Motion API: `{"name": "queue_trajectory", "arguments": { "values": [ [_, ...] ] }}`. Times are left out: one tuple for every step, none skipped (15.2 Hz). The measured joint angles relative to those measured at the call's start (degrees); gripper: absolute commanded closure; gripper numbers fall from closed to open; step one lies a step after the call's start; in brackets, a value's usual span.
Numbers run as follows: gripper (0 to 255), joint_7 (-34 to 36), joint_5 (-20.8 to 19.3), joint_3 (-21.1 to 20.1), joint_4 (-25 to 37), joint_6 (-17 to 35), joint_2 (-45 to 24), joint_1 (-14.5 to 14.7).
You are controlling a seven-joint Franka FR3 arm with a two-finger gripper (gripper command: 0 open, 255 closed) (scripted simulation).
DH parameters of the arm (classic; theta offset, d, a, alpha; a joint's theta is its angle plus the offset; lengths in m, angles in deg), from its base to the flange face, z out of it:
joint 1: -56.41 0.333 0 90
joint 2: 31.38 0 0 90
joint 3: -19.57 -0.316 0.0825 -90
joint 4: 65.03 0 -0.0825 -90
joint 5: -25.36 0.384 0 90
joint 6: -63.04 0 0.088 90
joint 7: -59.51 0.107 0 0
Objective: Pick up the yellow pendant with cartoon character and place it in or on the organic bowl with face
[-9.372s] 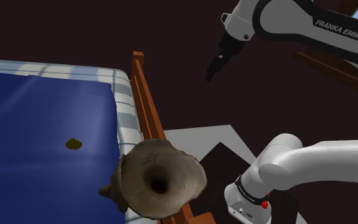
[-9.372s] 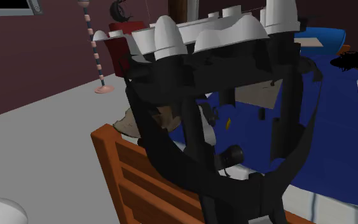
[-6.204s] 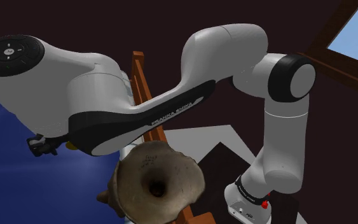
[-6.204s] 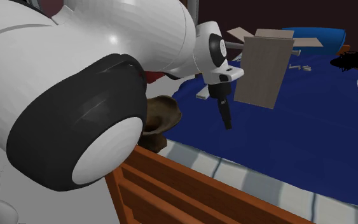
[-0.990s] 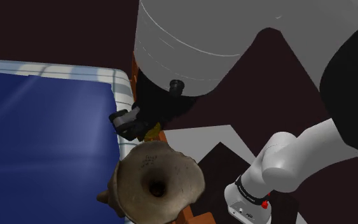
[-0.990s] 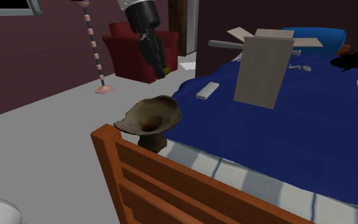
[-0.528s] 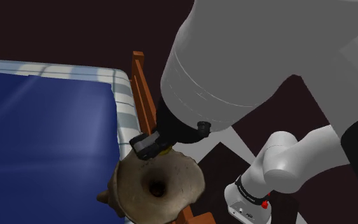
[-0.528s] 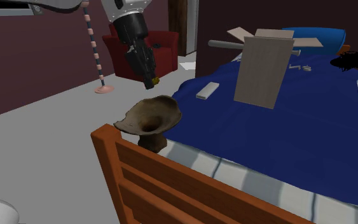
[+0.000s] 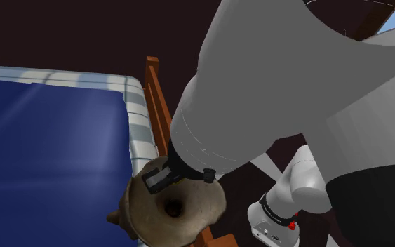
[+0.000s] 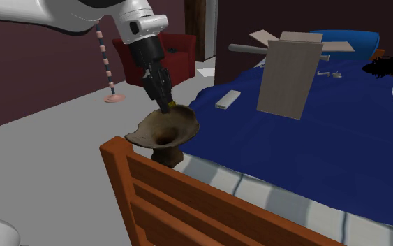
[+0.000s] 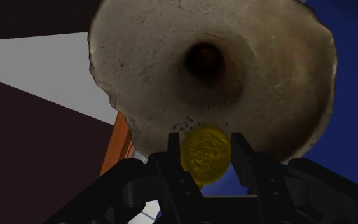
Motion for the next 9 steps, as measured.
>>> {"name": "queue_trajectory", "arguments": {
  "values": [
    [255, 0.02, 0.14, 0.06, -0.56, 0.35, 0.22, 0.15],
    [255, 0.06, 0.16, 0.02, -0.76, 0.54, 0.23, 0.16],
    [255, 0.07, 0.19, 0.03, -0.87, 0.62, 0.28, 0.20],
    [255, 0.08, 0.20, 0.03, -0.93, 0.67, 0.30, 0.21],
    [255, 0.08, 0.20, 0.03, -0.96, 0.70, 0.31, 0.21],
    [255, 0.08, 0.20, 0.03, -0.98, 0.71, 0.31, 0.21],
    [0, 0.09, 0.21, 0.03, -0.98, 0.72, 0.31, 0.22],
    [0, 0.09, 0.21, 0.03, -0.99, 0.72, 0.31, 0.22],
    [0, 0.09, 0.21, 0.03, -0.99, 0.72, 0.31, 0.22]
  ]
}}
